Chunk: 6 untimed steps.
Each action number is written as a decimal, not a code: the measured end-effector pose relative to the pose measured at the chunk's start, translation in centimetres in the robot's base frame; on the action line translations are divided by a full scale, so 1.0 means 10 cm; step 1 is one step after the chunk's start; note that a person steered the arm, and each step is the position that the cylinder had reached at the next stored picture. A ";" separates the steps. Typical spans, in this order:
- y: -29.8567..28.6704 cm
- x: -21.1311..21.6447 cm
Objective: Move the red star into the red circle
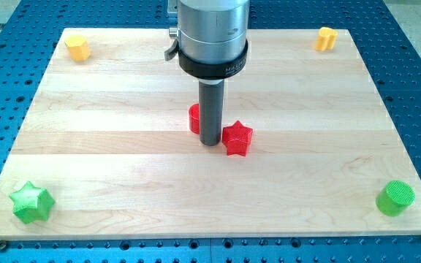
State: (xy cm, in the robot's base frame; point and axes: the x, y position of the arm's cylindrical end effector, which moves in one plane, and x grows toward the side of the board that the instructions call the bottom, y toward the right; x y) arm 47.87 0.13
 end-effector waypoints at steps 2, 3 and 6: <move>0.15 0.92; 0.63 0.99; 0.38 0.00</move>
